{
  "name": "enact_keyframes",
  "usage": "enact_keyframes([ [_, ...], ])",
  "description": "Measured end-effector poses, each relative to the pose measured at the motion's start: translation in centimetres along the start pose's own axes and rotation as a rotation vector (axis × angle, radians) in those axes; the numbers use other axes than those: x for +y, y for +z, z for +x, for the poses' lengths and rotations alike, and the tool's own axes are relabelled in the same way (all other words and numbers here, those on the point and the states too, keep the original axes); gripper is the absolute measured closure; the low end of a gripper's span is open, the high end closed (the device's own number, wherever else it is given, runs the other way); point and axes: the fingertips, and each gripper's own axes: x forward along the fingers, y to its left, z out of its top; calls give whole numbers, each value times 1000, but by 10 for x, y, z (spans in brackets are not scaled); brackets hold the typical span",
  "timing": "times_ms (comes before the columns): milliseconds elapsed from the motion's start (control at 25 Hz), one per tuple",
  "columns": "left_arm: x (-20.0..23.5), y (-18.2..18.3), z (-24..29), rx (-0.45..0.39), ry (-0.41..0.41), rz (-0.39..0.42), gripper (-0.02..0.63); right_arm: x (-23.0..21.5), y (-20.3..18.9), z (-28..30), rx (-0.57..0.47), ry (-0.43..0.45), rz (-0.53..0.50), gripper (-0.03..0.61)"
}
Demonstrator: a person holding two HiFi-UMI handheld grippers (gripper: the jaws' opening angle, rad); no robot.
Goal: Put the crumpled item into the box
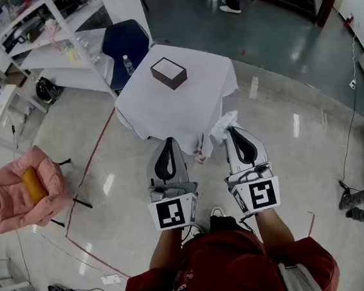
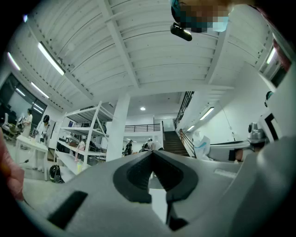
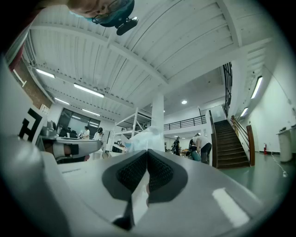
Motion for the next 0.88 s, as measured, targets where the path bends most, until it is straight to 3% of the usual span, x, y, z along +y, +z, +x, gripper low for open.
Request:
enact_keyframes([
  [400,-10,14,-16,-26,-13,29,611,15,7,-13,-27,9,-13,575],
  [880,-45,7,8,-16,-21,47,611,-32,6,-20,-71,-8,34,575],
])
